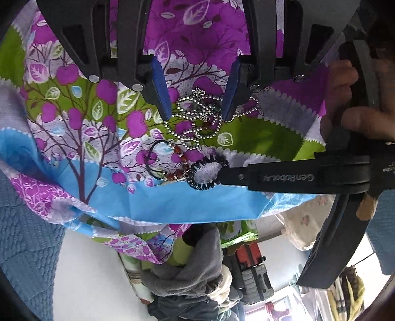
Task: Organize jewelry
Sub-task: 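Grasp black coil hair tie with left tool while right grasps black beaded strand, then carry coil hair tie and beaded strand into the white box while both tools open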
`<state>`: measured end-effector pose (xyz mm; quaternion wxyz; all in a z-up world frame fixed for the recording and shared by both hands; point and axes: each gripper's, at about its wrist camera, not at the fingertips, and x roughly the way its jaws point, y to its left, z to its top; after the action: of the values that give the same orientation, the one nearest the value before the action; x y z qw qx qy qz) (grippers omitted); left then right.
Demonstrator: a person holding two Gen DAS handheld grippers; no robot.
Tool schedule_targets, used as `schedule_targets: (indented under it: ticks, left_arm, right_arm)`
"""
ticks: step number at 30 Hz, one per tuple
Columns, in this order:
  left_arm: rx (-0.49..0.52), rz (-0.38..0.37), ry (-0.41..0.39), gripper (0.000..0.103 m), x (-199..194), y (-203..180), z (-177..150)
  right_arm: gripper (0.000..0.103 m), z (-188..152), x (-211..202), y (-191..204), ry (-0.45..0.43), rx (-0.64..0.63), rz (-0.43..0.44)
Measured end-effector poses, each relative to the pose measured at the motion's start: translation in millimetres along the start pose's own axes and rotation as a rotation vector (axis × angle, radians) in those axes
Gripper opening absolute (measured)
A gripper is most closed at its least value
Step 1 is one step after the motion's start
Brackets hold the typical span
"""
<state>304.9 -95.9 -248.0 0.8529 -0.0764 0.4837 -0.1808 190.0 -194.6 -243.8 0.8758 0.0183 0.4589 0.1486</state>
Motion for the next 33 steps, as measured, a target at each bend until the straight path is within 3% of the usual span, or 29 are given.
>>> schedule_targets:
  ticks: [4, 9, 12, 17, 23, 33]
  left_arm:
    - [0.015, 0.003, -0.005, 0.029, 4, -1, 5]
    - [0.078, 0.034, 0.0, 0.028, 8, -11, 6]
    - [0.117, 0.069, 0.006, 0.01, 11, -17, 4]
    - [0.128, 0.077, 0.018, 0.008, 11, -22, 3]
    - [0.087, 0.08, 0.016, 0.008, -5, -17, -1]
    - [-0.004, 0.101, -0.01, 0.008, -53, 2, -23]
  right_arm:
    - [0.035, -2, 4, 5, -0.001, -0.027, -0.014]
    - [0.021, -3, 5, 9, -0.006, -0.066, -0.061]
    - [0.014, -2, 5, 8, -0.003, -0.063, -0.068]
    - [0.006, 0, 5, 5, 0.014, -0.042, -0.051]
    - [0.006, 0, -1, 5, 0.017, -0.014, -0.028]
    - [0.005, 6, -34, 16, -0.061, -0.025, -0.021]
